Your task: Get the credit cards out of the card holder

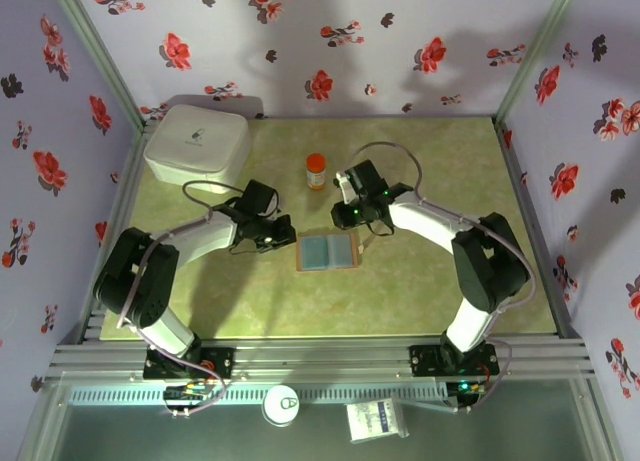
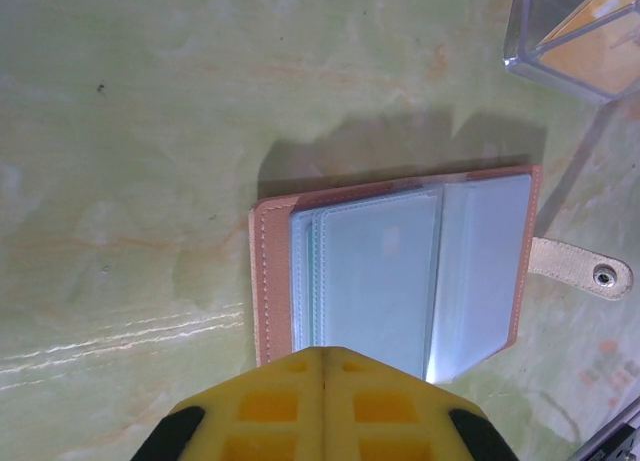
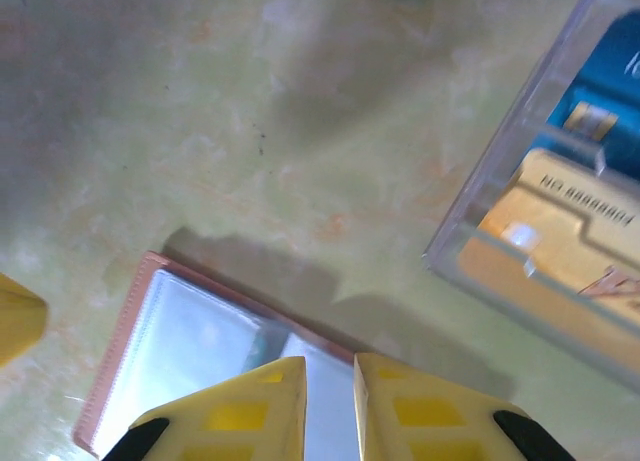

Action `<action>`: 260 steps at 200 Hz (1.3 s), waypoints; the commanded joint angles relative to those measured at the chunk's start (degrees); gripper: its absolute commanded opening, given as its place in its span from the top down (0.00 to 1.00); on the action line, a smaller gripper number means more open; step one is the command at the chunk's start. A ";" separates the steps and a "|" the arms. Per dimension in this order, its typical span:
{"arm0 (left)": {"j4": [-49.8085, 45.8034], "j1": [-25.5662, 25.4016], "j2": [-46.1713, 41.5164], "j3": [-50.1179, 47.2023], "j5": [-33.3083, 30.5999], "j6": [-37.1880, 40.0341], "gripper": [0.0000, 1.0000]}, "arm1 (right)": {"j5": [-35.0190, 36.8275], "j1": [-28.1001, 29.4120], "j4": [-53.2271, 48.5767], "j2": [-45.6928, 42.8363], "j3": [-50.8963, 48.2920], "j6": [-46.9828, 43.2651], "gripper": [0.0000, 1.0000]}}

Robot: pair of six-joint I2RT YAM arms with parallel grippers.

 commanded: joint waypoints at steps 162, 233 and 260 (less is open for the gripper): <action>2.00 -2.22 6.94 -2.41 0.31 -0.05 1.00 | -4.24 5.84 7.08 1.95 -6.37 30.61 0.81; -0.79 -2.00 6.48 -1.20 -1.48 1.00 1.00 | -6.68 7.64 7.74 5.12 -4.26 32.47 0.74; -0.82 -2.00 7.01 -0.85 -1.15 1.18 1.00 | -6.44 7.95 7.38 5.62 -4.07 32.61 0.74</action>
